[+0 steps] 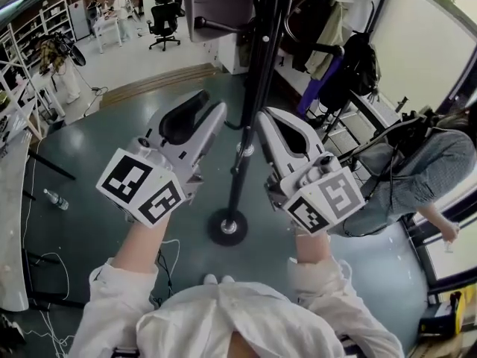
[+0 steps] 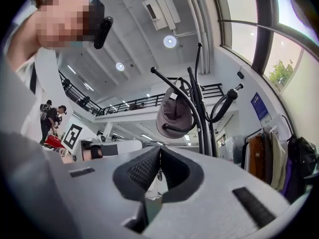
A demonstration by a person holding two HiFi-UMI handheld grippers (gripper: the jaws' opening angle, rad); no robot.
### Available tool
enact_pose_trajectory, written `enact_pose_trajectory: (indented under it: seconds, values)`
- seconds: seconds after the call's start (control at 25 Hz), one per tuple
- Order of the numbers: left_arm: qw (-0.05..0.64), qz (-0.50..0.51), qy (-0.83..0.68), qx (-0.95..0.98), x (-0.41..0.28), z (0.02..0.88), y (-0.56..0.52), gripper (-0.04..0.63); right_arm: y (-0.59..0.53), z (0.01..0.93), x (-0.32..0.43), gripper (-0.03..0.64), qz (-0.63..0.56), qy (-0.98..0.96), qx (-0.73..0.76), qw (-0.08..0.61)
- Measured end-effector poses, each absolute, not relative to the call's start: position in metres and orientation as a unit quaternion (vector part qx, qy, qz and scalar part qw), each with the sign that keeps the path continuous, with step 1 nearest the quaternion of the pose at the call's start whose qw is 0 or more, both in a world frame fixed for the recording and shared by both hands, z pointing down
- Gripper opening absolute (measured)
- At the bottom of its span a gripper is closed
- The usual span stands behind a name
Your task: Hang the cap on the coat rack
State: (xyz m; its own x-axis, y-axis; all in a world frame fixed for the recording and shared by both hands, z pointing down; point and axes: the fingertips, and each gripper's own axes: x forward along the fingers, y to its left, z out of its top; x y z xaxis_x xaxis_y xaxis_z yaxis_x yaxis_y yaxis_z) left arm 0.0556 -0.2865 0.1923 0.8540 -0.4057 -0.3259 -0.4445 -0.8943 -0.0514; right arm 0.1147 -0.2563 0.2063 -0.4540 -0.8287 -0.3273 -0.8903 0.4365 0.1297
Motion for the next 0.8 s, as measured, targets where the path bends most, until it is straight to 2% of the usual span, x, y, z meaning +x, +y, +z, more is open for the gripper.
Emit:
enact_pose_trajectory:
  seconds: [0.8]
  values:
    - [-0.008, 0.11, 0.224, -0.968, 0.072, 0.276, -0.291, 0.061, -0.268, 0.268, 0.108, 0.005, 0.091, 0.855, -0.506, 0.075]
